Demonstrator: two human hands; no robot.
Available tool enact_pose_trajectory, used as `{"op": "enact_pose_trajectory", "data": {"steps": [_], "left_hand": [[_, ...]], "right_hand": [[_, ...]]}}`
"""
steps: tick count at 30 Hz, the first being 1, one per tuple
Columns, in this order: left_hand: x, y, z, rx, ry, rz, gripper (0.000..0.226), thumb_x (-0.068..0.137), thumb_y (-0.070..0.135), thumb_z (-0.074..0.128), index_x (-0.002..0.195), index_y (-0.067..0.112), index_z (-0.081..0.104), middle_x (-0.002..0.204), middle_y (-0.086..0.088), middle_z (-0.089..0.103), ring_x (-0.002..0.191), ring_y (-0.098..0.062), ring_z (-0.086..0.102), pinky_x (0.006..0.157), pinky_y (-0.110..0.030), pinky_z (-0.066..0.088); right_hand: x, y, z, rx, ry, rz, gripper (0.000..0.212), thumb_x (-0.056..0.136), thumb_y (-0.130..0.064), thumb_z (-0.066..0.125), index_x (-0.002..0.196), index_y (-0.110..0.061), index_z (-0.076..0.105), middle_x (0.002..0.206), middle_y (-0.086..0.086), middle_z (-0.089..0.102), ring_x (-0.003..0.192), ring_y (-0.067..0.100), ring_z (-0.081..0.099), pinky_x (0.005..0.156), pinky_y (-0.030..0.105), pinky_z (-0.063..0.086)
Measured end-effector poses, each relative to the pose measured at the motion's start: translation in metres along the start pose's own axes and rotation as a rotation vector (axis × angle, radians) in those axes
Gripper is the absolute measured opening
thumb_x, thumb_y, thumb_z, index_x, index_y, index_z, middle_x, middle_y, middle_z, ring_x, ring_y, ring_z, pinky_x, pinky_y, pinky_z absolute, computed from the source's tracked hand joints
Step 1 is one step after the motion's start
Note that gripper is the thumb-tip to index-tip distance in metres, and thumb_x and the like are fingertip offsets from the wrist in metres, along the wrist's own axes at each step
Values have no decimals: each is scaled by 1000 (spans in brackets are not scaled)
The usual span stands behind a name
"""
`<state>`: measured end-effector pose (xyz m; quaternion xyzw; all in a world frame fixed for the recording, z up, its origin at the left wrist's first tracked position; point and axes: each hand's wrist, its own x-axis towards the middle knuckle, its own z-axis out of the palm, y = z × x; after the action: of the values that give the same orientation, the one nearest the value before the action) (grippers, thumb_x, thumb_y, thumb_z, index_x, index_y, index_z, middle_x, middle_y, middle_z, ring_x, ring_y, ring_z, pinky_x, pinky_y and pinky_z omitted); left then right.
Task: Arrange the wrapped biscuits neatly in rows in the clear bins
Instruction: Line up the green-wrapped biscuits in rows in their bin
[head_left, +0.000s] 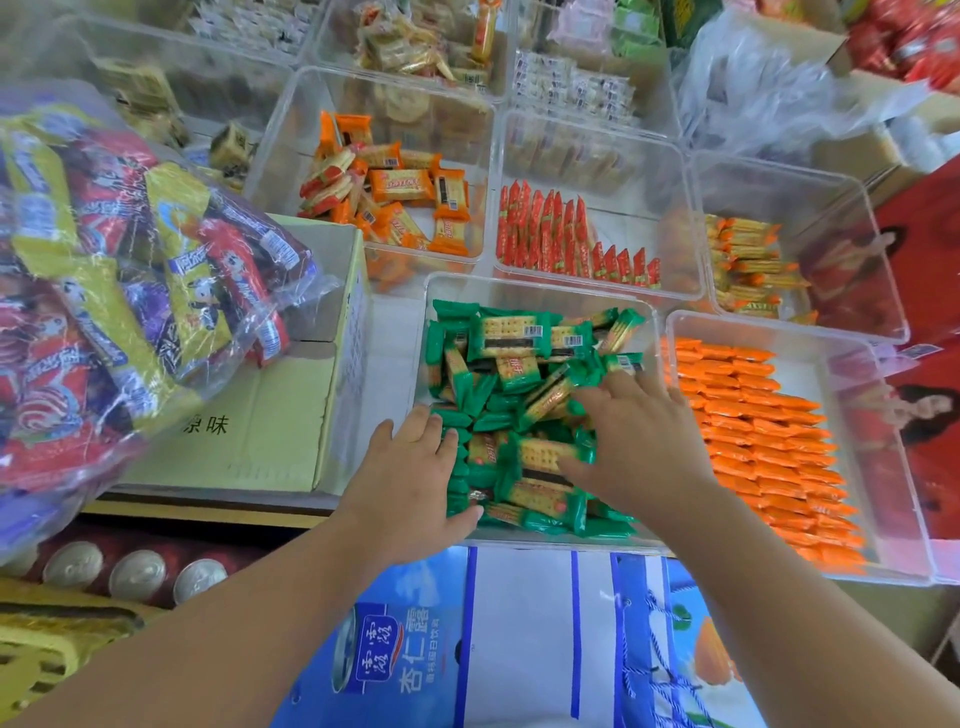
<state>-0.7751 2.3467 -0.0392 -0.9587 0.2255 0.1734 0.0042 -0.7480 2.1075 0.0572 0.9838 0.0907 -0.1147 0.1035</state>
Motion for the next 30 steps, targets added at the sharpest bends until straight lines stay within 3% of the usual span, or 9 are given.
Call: {"op": "enact_pose_trajectory", "data": {"steps": [3,6,9,12,15,20,25,28,30], "left_hand": [[0,0,-1,12,3,3,104,83,81,15,156,10,32,161,-14,32,151,-32,13,117,-56,24],[0,0,-1,12,1,1,103,83,81,17,156,9,33,160,-14,33,150,-31,12,117,-56,25],[0,0,-1,-9,-9,5,102,84,80,18,156,9,32,161,-14,31,150,-30,11,117,-56,24],[0,-1,-2,-10,-10,11,102,84,79,18,156,8,31,161,-15,30,150,-30,11,118,-56,23],[-1,-1,-3,-7,-17,18,100,85,78,20,157,8,29,162,-15,28,150,-30,9,118,-56,23],[-1,-1,-2,-8,-11,26,100,86,78,21,157,8,29,163,-16,27,151,-31,8,119,-56,21],[0,-1,-1,-15,1,29,101,85,78,20,156,7,31,162,-16,29,150,-32,8,118,-55,22],[0,-1,0,-25,15,33,101,84,77,21,155,7,34,160,-16,33,149,-31,11,118,-55,24],[-1,-1,0,-32,21,34,101,84,77,21,155,7,35,160,-16,34,148,-31,12,117,-55,24]], "right_hand": [[26,-27,-10,326,-24,-185,55,89,-54,63,137,-28,56,126,-3,60,121,22,51,102,40,45],[60,-61,-3,524,-159,-170,47,98,-47,56,133,-15,56,125,6,63,115,27,58,94,41,53],[95,-85,12,415,-276,-50,52,99,-59,44,112,-11,55,105,10,64,92,29,60,74,40,52],[116,-97,26,225,-282,9,46,96,-62,41,93,-17,49,80,3,53,78,26,48,62,36,39],[129,-101,31,174,-321,24,41,92,-58,48,86,-18,54,84,2,56,73,24,45,60,34,36],[138,-89,23,355,-328,51,39,76,-57,64,79,-19,57,76,-1,59,64,18,51,48,28,32],[132,-75,10,434,-341,-2,40,73,-38,77,105,-13,72,92,4,71,83,24,65,68,31,54],[123,-73,7,333,-346,-145,46,79,-26,74,124,-20,68,104,3,68,92,24,62,77,33,55],[118,-79,12,243,-311,-245,47,82,-15,68,128,-20,64,107,6,63,94,27,61,74,34,52]]}}
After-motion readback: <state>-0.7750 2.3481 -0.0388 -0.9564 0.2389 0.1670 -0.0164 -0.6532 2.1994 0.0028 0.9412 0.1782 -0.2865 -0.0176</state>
